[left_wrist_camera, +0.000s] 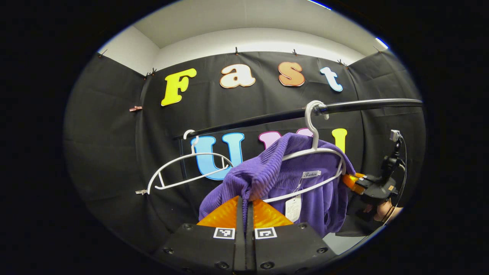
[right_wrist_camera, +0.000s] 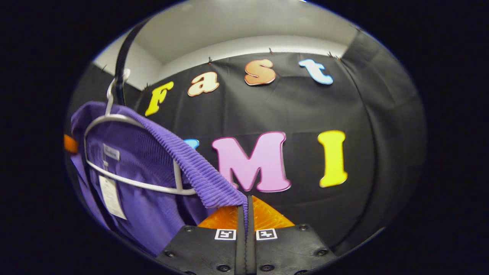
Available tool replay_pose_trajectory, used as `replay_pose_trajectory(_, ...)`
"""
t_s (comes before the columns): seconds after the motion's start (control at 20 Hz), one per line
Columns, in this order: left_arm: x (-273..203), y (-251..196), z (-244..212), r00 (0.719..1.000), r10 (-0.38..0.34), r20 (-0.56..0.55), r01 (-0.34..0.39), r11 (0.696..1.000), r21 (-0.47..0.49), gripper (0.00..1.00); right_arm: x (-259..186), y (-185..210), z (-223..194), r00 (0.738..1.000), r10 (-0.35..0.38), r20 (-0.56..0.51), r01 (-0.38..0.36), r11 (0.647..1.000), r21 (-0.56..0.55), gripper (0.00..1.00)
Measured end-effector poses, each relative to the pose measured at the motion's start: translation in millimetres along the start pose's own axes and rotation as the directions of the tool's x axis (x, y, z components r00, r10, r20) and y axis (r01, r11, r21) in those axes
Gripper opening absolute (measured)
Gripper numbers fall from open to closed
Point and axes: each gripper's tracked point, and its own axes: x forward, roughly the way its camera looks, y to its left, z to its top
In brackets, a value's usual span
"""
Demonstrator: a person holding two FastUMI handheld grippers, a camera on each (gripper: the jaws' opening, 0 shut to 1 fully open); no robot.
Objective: Grasp the clothes on the hanger with both hands and then place them into the laundry hamper below.
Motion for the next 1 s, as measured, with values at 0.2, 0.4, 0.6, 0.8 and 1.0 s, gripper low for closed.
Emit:
replay_pose_trajectory(0.2, -1.5, 4.9, 8.9, 0.999, 0.031, 0.015, -0.031, 0.999, -0.005, 0.05, -6.1, 3.2, 24.0, 0.998, 0.042, 0.041, -0.045, 0.995, 0.092, 0.05)
replay_pose_trajectory(0.4, -5.2, 4.7, 20.1, 1.0, 0.012, 0.028, -0.012, 1.0, -0.004, 0.05, -20.1, -25.8, 76.8, 0.986, -0.048, 0.161, 0.033, 0.995, 0.097, 0.04)
replay_pose_trajectory(0.6, -1.6, -4.9, 15.9, 1.0, -0.024, 0.002, 0.024, 1.0, 0.0, 0.05, -19.4, -44.8, 110.7, 0.969, -0.095, 0.228, 0.076, 0.993, 0.091, 0.04)
replay_pose_trajectory(0.8, 2.8, -17.8, 17.8, 0.998, -0.056, -0.015, 0.056, 0.998, -0.029, 0.05, 17.7, -73.7, 34.9, 0.991, -0.135, -0.019, 0.137, 0.987, 0.08, 0.04)
replay_pose_trajectory(1.0, 4.5, -15.8, 8.6, 0.998, -0.049, -0.03, 0.048, 0.998, -0.034, 0.05, 7.3, -46.1, -26.4, 0.989, -0.081, -0.126, 0.097, 0.987, 0.128, 0.05)
